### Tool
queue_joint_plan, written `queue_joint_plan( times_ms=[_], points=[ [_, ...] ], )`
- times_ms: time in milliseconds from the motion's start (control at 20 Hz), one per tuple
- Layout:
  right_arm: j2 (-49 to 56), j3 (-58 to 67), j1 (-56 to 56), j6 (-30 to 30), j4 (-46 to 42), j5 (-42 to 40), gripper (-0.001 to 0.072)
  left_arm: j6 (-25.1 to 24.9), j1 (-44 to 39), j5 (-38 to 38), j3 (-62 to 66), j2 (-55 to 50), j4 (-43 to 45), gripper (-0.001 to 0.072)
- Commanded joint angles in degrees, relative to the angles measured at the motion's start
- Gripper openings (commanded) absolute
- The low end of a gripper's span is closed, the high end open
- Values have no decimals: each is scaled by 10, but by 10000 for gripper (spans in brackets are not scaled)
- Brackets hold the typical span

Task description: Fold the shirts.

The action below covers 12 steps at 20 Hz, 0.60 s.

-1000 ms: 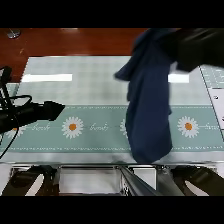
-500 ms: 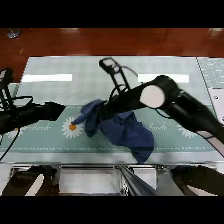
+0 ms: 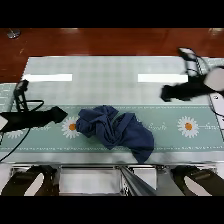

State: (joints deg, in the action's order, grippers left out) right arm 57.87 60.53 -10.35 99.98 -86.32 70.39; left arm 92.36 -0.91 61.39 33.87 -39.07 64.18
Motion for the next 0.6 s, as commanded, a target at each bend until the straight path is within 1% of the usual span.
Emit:
queue_joint_plan(
  times_ms=[0, 50, 100, 150, 250, 300, 350, 500, 550],
  points=[
    [-142, -197, 198, -25, 106, -24, 547, -69, 28, 9, -50, -111, -137, 702],
    [-175, -257, 226, -72, 183, -19, 554, -105, 24, 12, -67, -151, -193, 702],
    [-200, -302, 239, -96, 231, -14, 555, -134, 18, 12, -80, -187, -228, 702],
    [-223, -338, 242, -104, 260, -10, 555, -160, 12, 12, -88, -219, -260, 703],
    [-252, -379, 242, -104, 275, 2, 569, -224, -6, -3, -91, -267, -340, 702],
    [-259, -390, 242, -104, 273, 16, 570, -247, -13, -20, -91, -278, -375, 703],
    [-259, -399, 242, -105, 271, 30, 569, -258, -20, -42, -91, -284, -398, 702],
    [-259, -431, 241, -107, 276, 67, 569, -263, -23, -74, -90, -285, -402, 698],
    [-259, -440, 241, -105, 281, 67, 569, -275, -22, -74, -90, -285, -402, 554]
  ],
)
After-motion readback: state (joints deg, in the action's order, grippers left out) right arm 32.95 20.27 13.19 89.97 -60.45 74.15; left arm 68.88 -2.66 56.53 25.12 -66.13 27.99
